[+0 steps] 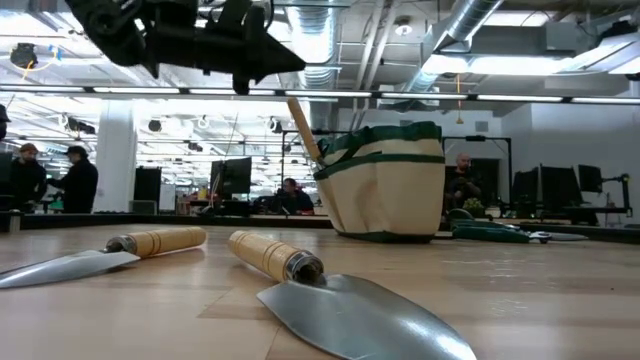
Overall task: Pick & Place Garden tools in Gardening bag
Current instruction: Put the trowel into the gardening bag
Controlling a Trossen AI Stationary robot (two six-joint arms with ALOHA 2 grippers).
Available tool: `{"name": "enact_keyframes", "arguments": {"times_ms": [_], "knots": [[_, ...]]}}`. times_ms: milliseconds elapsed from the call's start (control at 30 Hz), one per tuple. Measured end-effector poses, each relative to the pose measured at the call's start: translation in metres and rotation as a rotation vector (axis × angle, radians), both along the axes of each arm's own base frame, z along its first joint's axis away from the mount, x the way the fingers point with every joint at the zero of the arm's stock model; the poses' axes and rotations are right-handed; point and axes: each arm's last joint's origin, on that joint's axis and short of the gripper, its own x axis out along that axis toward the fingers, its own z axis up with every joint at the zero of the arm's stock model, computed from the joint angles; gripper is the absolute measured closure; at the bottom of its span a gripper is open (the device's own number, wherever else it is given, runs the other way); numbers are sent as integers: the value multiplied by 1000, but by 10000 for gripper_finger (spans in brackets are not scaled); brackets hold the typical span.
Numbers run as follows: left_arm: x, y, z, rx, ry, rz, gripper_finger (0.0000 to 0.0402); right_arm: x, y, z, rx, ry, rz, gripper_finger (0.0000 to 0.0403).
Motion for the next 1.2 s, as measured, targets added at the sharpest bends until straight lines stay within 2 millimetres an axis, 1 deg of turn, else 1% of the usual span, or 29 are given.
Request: {"name": "enact_keyframes", "arguments": {"times_ms": [133, 367, 533, 667, 733, 800, 867, 1067, 1200], "knots": [[8, -3, -14, -6, -39, 15, 397, 0, 0, 0, 0, 0, 0, 287], [23, 0, -43, -61, -31, 28, 400, 0, 0, 0, 14, 12, 0, 287], [29, 2, -55, -67, -40, 49, 400, 0, 0, -1, 22, 19, 0, 287], [32, 2, -68, -123, -17, 50, 400, 0, 0, -1, 27, 25, -2, 287], [33, 2, -71, -136, -13, 51, 401, 0, 0, -2, 32, 31, -4, 287], [33, 2, -71, -135, -21, 50, 401, 0, -1, -4, 43, 47, -32, 287], [32, 2, -65, -131, -43, 48, 401, -1, -4, -8, 67, 79, -95, 287], [23, 0, -34, -100, -149, 42, 393, -5, -12, -22, 156, 224, -317, 287], [14, -1, -13, -54, -201, 43, 384, -9, -14, -35, 156, 338, -461, 287]]}}
